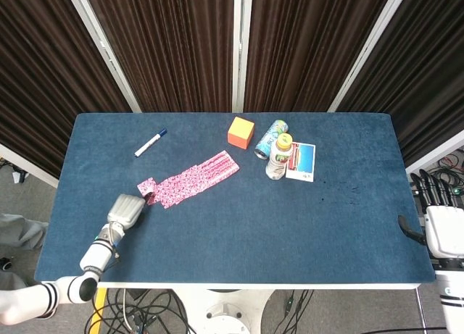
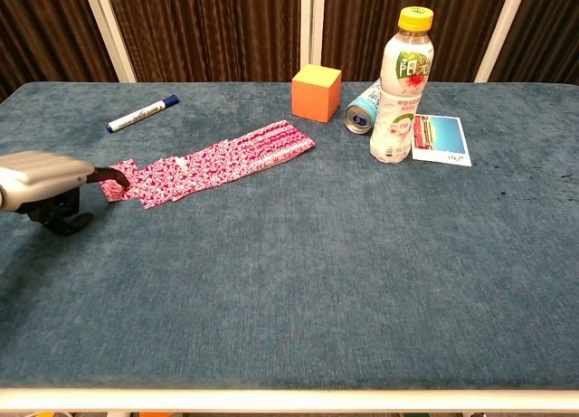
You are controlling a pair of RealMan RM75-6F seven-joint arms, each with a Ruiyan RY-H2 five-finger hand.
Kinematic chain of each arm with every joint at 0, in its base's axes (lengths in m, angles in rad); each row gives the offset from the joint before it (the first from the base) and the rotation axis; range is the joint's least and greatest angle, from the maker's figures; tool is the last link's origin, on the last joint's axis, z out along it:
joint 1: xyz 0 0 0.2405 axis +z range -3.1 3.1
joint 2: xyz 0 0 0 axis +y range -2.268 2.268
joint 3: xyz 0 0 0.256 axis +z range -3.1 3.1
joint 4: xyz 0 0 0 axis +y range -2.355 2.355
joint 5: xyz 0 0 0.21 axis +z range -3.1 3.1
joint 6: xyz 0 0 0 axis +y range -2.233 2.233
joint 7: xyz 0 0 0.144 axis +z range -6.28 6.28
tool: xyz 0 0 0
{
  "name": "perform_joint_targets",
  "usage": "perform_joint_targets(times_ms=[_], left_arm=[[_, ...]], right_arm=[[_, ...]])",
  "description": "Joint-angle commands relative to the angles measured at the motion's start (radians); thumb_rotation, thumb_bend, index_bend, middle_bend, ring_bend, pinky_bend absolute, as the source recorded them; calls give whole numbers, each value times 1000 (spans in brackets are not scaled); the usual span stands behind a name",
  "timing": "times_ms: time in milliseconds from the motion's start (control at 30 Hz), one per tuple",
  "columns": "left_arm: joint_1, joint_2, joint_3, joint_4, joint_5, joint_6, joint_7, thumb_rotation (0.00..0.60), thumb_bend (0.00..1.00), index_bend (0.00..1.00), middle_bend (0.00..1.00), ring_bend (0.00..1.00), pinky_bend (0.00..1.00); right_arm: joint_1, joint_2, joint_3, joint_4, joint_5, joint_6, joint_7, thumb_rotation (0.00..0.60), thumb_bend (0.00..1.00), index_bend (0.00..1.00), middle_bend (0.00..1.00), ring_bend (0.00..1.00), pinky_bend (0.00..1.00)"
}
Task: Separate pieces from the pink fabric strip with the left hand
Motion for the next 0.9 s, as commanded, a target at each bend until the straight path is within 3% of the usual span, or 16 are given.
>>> perform_joint_targets(times_ms=[33,633,900], left_arm=[[-8,2,-6,21,-16,-8,-11,600,536,147,996,973,962],[-32,16,-19,114,-106,-18,-18,600,538,159,999,973,961],[-25,32,-29,59,-64,38,-52,600,537,160,999,973,961]], right_arm=[[3,0,3,-5,1,0,-7,600,246,0,0,0,0],[20,-8,7,-41,2,-4,-68,600,246,0,0,0,0],[18,-6,10,-37,8,1,-59,600,246,0,0,0,0]])
